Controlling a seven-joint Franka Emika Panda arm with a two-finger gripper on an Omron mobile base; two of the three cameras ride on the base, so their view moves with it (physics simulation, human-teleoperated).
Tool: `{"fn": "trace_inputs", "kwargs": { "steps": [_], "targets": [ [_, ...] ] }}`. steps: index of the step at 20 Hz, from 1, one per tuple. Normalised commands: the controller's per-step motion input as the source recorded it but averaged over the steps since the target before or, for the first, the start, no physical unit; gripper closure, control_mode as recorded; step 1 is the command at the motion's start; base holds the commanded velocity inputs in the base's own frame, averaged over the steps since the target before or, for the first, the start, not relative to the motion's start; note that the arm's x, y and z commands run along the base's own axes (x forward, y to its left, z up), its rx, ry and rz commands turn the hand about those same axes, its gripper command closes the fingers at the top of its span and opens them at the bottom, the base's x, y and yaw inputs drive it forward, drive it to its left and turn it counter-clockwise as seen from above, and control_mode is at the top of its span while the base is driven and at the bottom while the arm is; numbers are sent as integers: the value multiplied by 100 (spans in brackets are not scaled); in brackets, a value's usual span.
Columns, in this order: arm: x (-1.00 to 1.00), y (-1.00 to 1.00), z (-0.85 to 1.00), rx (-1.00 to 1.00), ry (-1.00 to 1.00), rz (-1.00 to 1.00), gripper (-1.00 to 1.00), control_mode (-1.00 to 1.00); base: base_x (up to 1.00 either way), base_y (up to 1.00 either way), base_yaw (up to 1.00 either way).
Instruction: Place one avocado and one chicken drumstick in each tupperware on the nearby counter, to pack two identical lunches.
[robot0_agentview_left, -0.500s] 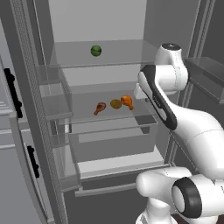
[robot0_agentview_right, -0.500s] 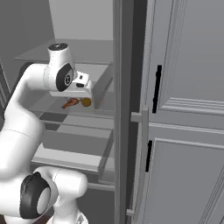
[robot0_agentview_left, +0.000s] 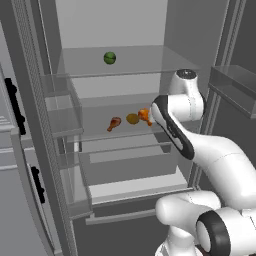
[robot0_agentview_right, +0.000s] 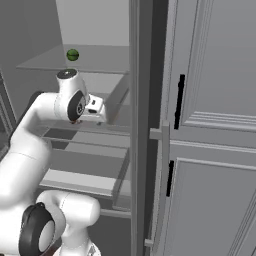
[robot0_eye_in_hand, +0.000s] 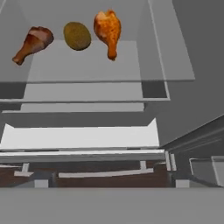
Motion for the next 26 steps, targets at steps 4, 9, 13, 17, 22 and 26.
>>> {"fn": "trace_inputs", "kwargs": {
  "steps": [4,9,13,17,22,26],
  "targets": [
    [77,0,-7,-1,-23,-9,-100,-100,0,0,0],
    [61,0,-14,0,-4,0,-100,-100,0,0,0],
    [15,0,-6,-2,6,0,-100,-100,0,0,0],
    [57,-1,-22,-3,4,0,-100,-100,0,0,0],
    [26,-1,-21,-1,7,5,-100,-100,0,0,0],
    [54,-1,-24,-2,0,1,-100,-100,0,0,0]
  ]
}}
